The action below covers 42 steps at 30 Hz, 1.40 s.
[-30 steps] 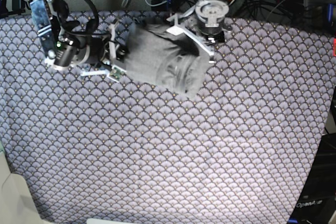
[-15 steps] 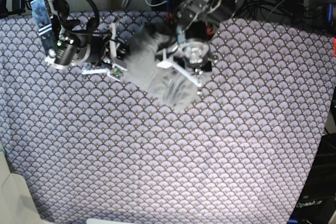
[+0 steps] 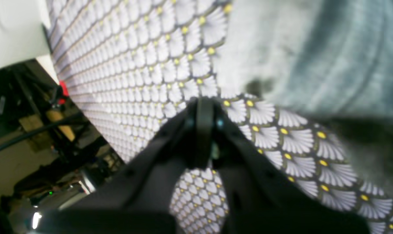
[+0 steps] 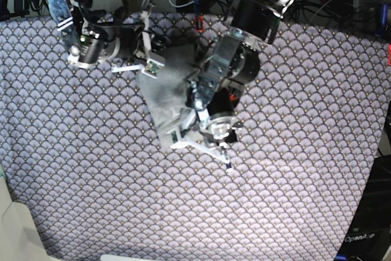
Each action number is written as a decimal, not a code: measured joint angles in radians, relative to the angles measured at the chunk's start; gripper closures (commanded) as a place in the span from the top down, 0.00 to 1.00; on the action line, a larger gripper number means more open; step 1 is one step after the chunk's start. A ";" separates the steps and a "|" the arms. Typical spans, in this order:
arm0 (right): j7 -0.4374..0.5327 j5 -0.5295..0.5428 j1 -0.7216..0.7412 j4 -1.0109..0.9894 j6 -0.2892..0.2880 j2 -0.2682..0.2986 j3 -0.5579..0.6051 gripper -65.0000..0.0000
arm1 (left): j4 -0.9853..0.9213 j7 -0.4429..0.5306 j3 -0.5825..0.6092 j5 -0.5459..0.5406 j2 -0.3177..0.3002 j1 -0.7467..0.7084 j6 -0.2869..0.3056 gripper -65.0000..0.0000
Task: Fold the T-shirt properly
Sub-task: 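Fold the bundle edge over toward the right gripper with left gripper, then release the bundle and lift the left gripper away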
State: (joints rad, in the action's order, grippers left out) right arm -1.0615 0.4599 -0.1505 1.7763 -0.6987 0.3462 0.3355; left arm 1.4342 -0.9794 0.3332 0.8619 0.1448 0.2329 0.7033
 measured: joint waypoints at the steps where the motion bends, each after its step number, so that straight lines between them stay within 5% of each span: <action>1: 0.000 0.000 0.000 0.000 0.000 0.000 0.002 0.11 | 0.000 0.001 0.002 -0.015 0.000 -0.004 0.000 0.00; 5: 0.000 0.000 0.000 0.000 0.000 0.006 0.002 0.11 | 0.050 0.007 -0.007 -0.027 -0.021 -0.019 0.005 0.00; 14: 0.003 0.008 -0.017 0.004 0.000 0.100 -0.005 0.11 | 0.354 -0.004 -0.230 -0.022 -0.140 -0.095 0.004 0.00; 21: 0.001 0.004 -0.016 0.004 0.000 0.138 -0.168 0.11 | 0.393 0.002 -0.497 -0.012 -0.237 -0.230 0.001 0.00; 24: 0.020 0.000 -0.001 0.004 0.000 0.138 -0.208 0.11 | 0.388 0.080 -0.570 -0.019 -0.244 -0.294 0.000 0.00; 30: 0.044 0.006 0.049 0.002 0.000 0.120 -0.212 0.11 | 0.422 0.172 -0.727 -0.013 -0.199 -0.402 0.007 0.00; 33: 0.039 0.005 0.047 0.002 0.000 0.058 -0.205 0.11 | 0.426 0.227 -0.811 -0.016 -0.194 -0.416 0.005 0.00; 42: 0.043 -0.002 0.050 0.003 0.000 -0.034 -0.039 0.11 | 0.311 0.413 -1.034 -0.016 -0.191 -0.420 0.005 0.00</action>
State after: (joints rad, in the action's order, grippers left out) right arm -1.0187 0.4583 -0.1005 1.7794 -0.6983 0.3126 0.2962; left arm 1.7447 -0.5667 -0.7010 0.8463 -0.0463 -0.1871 0.7086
